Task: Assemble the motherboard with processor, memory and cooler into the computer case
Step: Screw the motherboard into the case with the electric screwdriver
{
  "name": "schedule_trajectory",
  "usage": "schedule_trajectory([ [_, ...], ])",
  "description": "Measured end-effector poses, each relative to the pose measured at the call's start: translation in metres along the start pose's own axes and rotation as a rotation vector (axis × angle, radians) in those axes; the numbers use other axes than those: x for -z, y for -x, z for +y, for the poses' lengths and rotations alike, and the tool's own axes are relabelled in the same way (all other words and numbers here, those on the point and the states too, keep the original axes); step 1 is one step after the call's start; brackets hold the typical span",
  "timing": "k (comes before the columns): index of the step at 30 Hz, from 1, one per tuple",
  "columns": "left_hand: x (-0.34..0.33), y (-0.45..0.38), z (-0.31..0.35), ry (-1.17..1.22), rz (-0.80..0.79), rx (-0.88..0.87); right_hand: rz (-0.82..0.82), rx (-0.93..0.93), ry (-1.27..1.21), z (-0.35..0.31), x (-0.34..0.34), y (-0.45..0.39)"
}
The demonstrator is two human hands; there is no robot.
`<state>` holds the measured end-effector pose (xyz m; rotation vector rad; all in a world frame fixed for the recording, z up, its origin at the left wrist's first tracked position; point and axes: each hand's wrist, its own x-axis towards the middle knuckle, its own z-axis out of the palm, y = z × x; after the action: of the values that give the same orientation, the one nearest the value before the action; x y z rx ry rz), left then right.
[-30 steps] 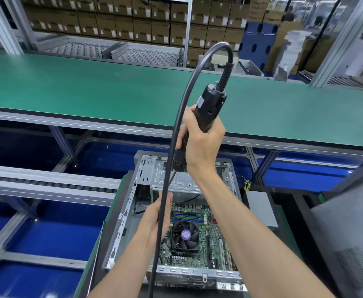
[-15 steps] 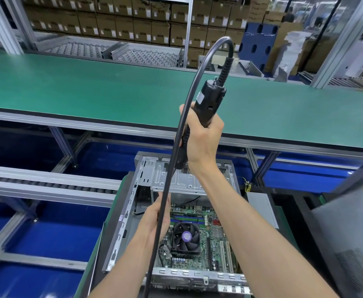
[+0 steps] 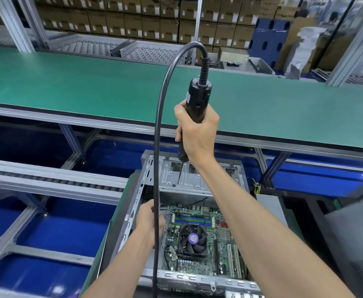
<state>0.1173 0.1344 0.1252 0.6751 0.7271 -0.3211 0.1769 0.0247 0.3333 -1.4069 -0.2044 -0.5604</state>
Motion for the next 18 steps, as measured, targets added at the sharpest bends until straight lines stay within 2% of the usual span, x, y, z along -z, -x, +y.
schedule_trajectory([
  [6,0.000,-0.005,0.004,-0.191,0.153,-0.028,-0.013,-0.006,0.007,0.017,-0.004,0.000],
  [9,-0.002,-0.005,0.003,-0.370,0.204,-0.068,-0.027,-0.004,0.003,0.023,-0.006,0.001],
  [12,-0.003,-0.004,0.003,-0.548,0.196,-0.112,-0.029,-0.007,0.004,0.029,-0.007,0.002],
  [18,-0.001,-0.017,0.001,-0.666,0.171,-0.160,-0.033,-0.022,0.040,0.043,-0.006,0.007],
])
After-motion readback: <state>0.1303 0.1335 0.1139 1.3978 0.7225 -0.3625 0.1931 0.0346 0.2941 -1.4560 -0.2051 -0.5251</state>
